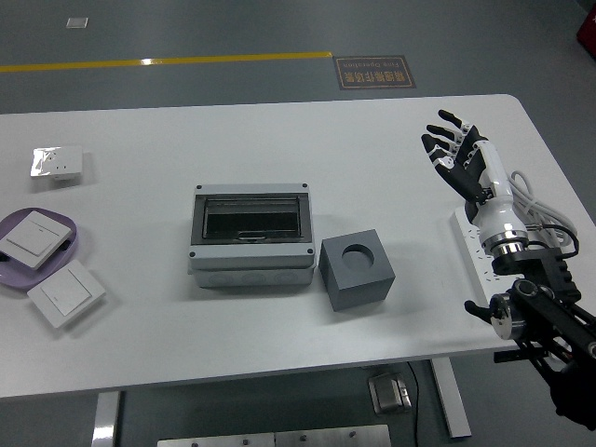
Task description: Pick up the cylinder from the cube,place it in the box,flap close box
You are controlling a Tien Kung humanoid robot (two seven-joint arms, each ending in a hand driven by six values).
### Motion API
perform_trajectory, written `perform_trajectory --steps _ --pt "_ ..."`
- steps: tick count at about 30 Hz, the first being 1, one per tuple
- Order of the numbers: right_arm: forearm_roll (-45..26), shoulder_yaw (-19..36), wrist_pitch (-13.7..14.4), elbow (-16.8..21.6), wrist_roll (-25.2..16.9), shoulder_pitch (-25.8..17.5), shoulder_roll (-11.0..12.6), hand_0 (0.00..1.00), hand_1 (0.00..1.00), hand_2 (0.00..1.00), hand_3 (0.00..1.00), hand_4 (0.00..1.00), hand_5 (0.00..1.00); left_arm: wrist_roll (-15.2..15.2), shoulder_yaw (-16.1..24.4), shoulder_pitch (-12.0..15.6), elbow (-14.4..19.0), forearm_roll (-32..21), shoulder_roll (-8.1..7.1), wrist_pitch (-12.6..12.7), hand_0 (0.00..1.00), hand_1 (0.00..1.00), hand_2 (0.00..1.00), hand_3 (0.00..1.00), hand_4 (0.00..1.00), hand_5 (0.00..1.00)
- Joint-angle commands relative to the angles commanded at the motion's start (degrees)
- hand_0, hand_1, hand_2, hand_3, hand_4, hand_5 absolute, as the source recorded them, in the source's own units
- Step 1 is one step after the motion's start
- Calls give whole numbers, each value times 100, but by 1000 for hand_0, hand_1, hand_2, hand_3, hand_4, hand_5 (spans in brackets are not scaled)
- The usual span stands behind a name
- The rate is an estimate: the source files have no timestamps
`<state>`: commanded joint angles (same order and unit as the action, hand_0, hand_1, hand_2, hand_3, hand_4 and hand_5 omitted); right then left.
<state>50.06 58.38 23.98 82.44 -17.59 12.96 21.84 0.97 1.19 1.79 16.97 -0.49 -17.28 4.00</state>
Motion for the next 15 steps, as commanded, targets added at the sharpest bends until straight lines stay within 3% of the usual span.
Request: perform_trajectory --steps 15 --pt "79 -114 24 29 -196 -40 28 760 731 736 809 837 342 -28 -118 -62 27 44 44 13 616 627 596 622 694 243"
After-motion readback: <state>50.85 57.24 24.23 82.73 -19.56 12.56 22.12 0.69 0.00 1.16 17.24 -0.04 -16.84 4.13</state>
